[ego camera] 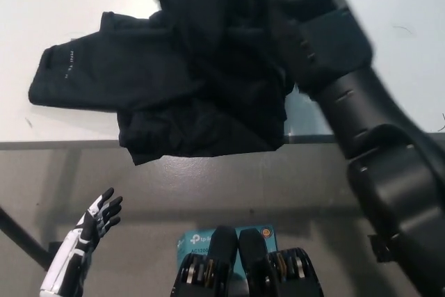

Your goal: The robot grabs the right edges of the black jacket on the table, and folds it in half

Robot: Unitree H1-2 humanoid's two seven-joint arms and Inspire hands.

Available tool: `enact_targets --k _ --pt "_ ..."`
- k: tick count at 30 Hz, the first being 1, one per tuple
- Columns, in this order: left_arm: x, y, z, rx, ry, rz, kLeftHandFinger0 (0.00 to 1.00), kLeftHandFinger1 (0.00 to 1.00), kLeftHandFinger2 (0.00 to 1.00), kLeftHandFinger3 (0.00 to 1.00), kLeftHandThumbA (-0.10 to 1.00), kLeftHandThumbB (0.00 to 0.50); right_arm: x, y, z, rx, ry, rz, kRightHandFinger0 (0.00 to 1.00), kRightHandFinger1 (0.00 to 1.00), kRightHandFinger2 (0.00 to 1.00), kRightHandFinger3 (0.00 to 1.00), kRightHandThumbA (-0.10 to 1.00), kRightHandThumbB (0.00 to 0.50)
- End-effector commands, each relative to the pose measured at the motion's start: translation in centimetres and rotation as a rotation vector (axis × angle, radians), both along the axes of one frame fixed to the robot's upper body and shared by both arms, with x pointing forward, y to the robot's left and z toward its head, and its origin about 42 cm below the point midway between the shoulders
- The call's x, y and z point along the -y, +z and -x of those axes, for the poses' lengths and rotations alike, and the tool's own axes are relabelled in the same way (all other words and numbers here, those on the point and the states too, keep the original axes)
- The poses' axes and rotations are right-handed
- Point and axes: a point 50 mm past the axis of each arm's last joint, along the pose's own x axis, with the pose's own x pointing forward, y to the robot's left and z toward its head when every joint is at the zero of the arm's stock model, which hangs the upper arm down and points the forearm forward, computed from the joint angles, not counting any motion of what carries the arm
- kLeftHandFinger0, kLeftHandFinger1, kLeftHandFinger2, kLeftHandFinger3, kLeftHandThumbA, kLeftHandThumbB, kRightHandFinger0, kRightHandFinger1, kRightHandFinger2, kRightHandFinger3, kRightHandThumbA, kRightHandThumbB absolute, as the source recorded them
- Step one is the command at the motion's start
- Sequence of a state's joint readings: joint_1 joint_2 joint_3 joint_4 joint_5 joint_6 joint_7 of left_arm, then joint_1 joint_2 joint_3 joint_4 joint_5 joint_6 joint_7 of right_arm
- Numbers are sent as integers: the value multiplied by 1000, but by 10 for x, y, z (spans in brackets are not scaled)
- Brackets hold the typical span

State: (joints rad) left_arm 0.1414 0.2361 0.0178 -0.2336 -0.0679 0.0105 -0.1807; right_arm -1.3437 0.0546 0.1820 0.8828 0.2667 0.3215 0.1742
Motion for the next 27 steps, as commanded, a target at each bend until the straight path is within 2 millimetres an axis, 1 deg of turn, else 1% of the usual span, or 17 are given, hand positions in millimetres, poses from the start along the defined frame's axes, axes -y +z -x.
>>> enact_targets --k 1,2,3,6,9,11,14,15,16,18,21,22,23,24,25,26,27 --pt "-1 12 -4 37 -32 -32 1000 1000 1000 1000 1000 254 -48 41 19 194 134 10 0 327 664 427 -100 180" --pt "-1 12 -4 37 -33 -33 1000 1000 1000 1000 1000 254 -48 40 19 194 135 11 0 333 672 454 -100 178" --pt "-1 12 -4 37 -34 -37 1000 1000 1000 1000 1000 256 -58 28 20 204 147 51 0 332 680 565 -100 164" --pt "0 14 -4 29 -37 -46 1000 1000 1000 1000 1000 245 -69 10 21 169 143 77 0 374 761 637 -100 162" --pt "1 14 -4 24 -39 -44 1000 1000 1000 1000 1000 237 -76 -12 21 187 131 181 0 396 769 804 -100 166" --pt "1 15 -4 29 -45 -51 1000 1000 1000 1000 1000 223 -77 -23 20 154 123 205 0 335 682 763 -100 170" --pt "2 16 -6 36 -51 -61 1000 1000 1000 1000 1000 197 -78 -42 20 192 120 314 0 117 379 375 -100 176" --pt "2 17 -5 37 -52 -63 1000 1000 1000 1000 1000 204 -78 -45 20 198 119 334 0 96 349 319 -100 176" --pt "2 18 -6 36 -57 -66 1000 1000 1000 1000 1000 206 -78 -54 20 197 119 381 0 72 340 266 -100 183" --pt "2 18 -6 28 -59 -62 1000 1000 1000 1000 1000 199 -76 -64 20 156 144 364 0 124 430 179 -100 168" --pt "2 19 -6 30 -65 -70 1000 1000 1000 1000 1000 191 -75 -73 21 159 157 453 42 240 517 271 -92 180" --pt "1 19 -6 33 -70 -68 1000 1000 1000 1000 1000 178 -75 -73 21 139 171 458 104 277 532 337 93 229" --pt "1 19 -7 32 -71 -67 1000 1000 1000 1000 1000 184 -75 -71 20 95 190 458 289 444 696 692 330 312" --pt "0 19 -7 29 -72 -67 1000 1000 1000 1000 1000 185 -74 -66 20 64 244 471 614 792 1000 1000 510 379" --pt "1 20 -8 25 -71 -67 1000 1000 1000 1000 1000 193 -73 -59 20 70 316 491 934 1000 1000 1000 718 455" --pt "1 20 -8 22 -71 -67 1000 1000 1000 1000 1000 202 -72 -53 20 65 354 495 1000 1000 1000 1000 718 463" --pt "1 20 -8 22 -72 -67 1000 1000 1000 1000 1000 199 -72 -46 20 44 371 478 1000 1000 1000 1000 701 495"
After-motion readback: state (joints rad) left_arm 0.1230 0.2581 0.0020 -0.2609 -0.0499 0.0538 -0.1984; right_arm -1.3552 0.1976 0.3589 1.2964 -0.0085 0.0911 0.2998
